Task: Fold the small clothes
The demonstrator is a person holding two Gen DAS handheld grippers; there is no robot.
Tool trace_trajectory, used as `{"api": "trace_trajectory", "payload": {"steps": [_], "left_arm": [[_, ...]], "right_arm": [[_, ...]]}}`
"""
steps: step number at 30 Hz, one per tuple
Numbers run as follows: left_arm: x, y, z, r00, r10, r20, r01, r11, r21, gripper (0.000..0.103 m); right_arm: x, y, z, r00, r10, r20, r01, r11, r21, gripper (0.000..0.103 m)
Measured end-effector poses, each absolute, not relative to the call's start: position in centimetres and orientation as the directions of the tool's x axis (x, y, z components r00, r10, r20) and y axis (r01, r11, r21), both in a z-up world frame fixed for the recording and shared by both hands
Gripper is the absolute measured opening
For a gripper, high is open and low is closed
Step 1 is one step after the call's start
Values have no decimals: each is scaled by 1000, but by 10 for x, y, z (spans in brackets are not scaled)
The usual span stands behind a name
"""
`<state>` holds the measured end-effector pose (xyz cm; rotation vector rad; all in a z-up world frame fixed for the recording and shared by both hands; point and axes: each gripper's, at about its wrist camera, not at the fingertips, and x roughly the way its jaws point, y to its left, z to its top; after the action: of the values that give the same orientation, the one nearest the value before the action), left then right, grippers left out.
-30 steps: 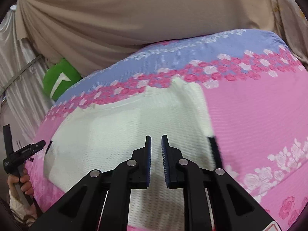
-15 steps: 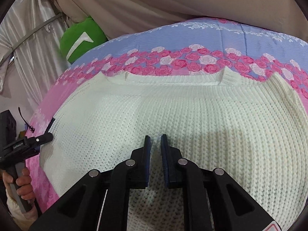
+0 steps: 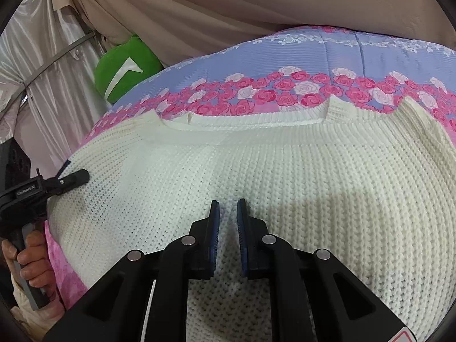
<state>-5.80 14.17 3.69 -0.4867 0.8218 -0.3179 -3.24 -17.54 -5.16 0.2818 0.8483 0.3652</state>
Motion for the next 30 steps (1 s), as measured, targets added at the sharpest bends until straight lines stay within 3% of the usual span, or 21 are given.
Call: {"api": "trace_trajectory", "payload": {"steps": [4, 10, 17, 22, 24, 27, 29, 30], "left_arm": [[-70, 89, 82, 658, -500, -563, 247, 850, -466, 22], [-73, -12, 107, 586, -592, -553, 459, 805, -376, 21], [-64, -128, 63, 462, -587, -665, 564, 773, -290, 21], [-60, -166, 19, 402, -543, -738, 561, 783, -270, 21], [-66, -170, 22, 423, -520, -742, 567, 791, -231, 26], [-76, -157, 39, 380, -590, -712, 590, 747, -305, 38], [-87, -141, 55, 378, -629, -679, 608, 722, -330, 43], [-90, -138, 60, 391, -630, -671, 608, 724, -325, 51]], "right_arm": [[-48, -190, -42, 622, 462, -632, -195, 873, 447, 28], [-96, -247, -32, 698, 397, -596, -104, 880, 464, 29], [-149, -319, -39, 743, 273, -611, 61, 882, 468, 33], [-169, -341, -42, 753, 236, -615, 108, 876, 470, 34], [-171, -348, -41, 758, 244, -605, 109, 868, 485, 35], [-171, -350, -31, 776, 268, -571, 73, 861, 504, 37], [-167, -348, -18, 789, 289, -542, 35, 860, 509, 49], [-163, -347, -14, 792, 308, -528, 13, 856, 518, 59]]}}
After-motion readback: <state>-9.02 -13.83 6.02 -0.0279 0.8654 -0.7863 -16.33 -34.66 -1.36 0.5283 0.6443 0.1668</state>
